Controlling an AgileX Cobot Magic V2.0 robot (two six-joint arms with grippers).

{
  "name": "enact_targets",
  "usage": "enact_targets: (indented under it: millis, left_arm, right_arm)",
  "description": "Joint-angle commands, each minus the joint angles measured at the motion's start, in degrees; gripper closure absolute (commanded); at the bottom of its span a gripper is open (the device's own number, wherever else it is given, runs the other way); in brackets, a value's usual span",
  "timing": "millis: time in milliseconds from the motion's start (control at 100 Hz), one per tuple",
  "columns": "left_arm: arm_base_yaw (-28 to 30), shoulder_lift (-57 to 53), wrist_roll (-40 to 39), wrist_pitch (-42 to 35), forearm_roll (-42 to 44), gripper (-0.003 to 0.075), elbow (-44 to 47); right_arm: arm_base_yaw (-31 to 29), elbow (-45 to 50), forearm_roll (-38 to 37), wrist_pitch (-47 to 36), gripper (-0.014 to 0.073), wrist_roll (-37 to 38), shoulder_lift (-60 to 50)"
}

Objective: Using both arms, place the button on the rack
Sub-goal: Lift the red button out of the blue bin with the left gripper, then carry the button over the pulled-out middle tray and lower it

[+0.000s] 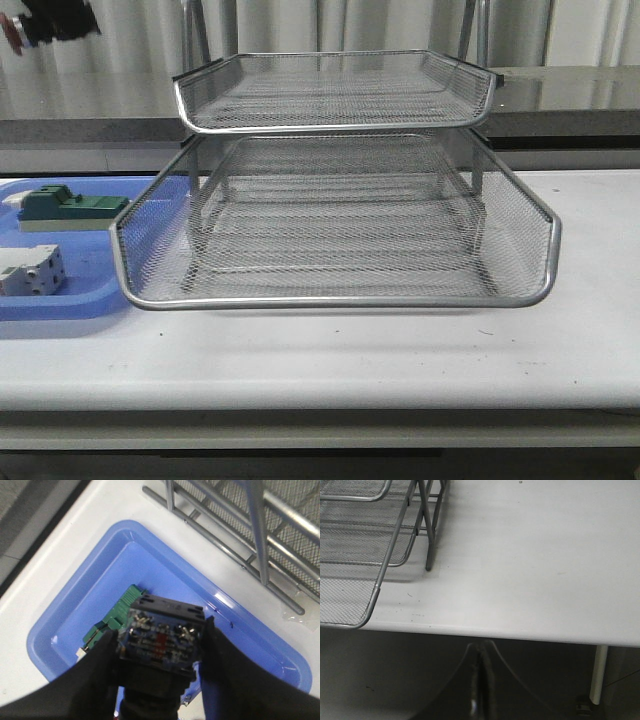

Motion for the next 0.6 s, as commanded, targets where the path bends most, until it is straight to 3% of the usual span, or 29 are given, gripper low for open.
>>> enact_targets:
  millis: [0, 230, 590]
  left_arm:
    - [-1.9, -6.4, -0.8, 1.4, -2.0, 0.0740, -1.9]
    - [-7.9, -11.3, -2.4, 1.4, -2.0, 0.0740, -1.6]
    - [-19.0, -17.0, -3.3, 1.4, -2.0, 0.0740, 10.4]
  right_arm:
    - [-0.2, -1.9, -0.6, -3.7, 0.0664, 0.1, 0.4]
    - [-0.2, -1.9, -0.6, -3.7, 0.0664, 0.1, 0.4]
    - [-0.2, -1.9, -0.6, -3.7, 0.0664, 0.1, 0.4]
